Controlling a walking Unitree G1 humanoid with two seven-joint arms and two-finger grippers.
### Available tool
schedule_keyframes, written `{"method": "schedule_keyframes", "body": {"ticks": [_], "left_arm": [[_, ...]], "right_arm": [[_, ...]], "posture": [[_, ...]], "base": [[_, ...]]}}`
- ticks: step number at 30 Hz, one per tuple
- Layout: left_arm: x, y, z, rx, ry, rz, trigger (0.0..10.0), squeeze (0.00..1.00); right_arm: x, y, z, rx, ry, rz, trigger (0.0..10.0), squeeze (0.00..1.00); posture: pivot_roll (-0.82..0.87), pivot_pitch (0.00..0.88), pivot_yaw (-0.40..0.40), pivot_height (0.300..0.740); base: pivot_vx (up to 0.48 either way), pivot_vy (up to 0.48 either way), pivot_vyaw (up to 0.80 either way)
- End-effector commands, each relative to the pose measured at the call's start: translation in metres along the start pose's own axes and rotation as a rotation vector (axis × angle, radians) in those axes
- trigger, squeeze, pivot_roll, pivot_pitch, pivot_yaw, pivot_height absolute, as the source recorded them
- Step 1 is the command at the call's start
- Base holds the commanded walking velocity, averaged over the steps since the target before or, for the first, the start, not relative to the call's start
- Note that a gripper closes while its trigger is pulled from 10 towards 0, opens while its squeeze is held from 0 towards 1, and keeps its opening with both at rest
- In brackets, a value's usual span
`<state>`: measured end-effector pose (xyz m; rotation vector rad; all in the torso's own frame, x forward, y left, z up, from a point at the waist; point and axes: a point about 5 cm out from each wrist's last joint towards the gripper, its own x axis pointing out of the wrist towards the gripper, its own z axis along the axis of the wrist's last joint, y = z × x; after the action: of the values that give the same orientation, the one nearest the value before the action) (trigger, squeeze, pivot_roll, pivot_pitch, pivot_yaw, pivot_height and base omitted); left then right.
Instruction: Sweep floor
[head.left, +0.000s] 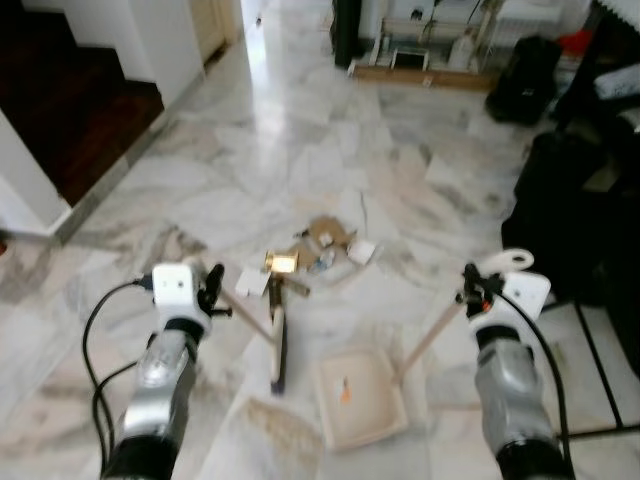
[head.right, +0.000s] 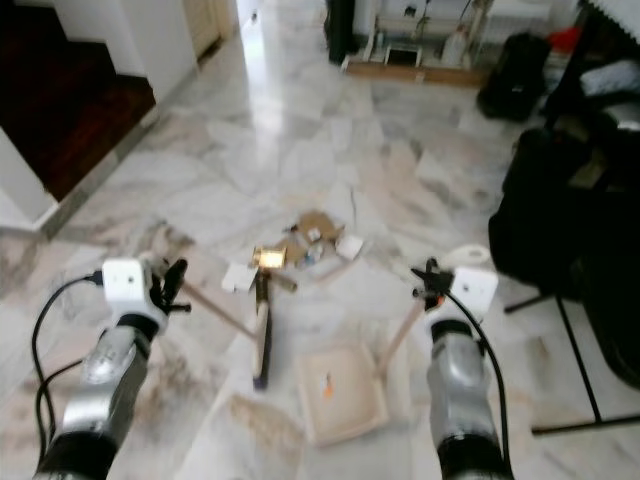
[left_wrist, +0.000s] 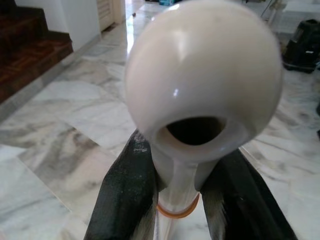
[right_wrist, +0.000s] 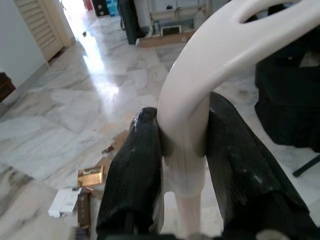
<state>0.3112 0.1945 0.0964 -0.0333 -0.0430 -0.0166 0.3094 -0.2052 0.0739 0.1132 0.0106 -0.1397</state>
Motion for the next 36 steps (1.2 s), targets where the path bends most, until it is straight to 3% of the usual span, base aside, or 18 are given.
{"method": "schedule_keyframes", "body": {"ticks": [1,9,36], "left_arm": [[0.0026,0.0001,0.0106,0.010,-0.046,0.003,10.0,0.00],[0.0023,-0.0001,0.0104,0.000,-0.043,0.003,10.0,0.00],[0.0039,-0.0006,0.0125,0.000,-0.045,-0.014,10.0,0.00]], "right_arm": [[0.0027,-0.0016,0.0103,0.021,-0.049,-0.008,10.0,0.00],[0.0027,-0.0022,0.0103,0.021,-0.051,-0.012,10.0,0.00],[0.0024,-0.0012,0.0091,0.026,-0.046,-0.018,10.0,0.00]], "posture": [[0.03,0.089,0.035,0.740],[0.03,0.089,0.035,0.740],[0.04,0.074,0.044,0.740]], "base": [[0.000,0.000,0.00],[0.000,0.091,0.00],[0.000,0.306,0.00]]}}
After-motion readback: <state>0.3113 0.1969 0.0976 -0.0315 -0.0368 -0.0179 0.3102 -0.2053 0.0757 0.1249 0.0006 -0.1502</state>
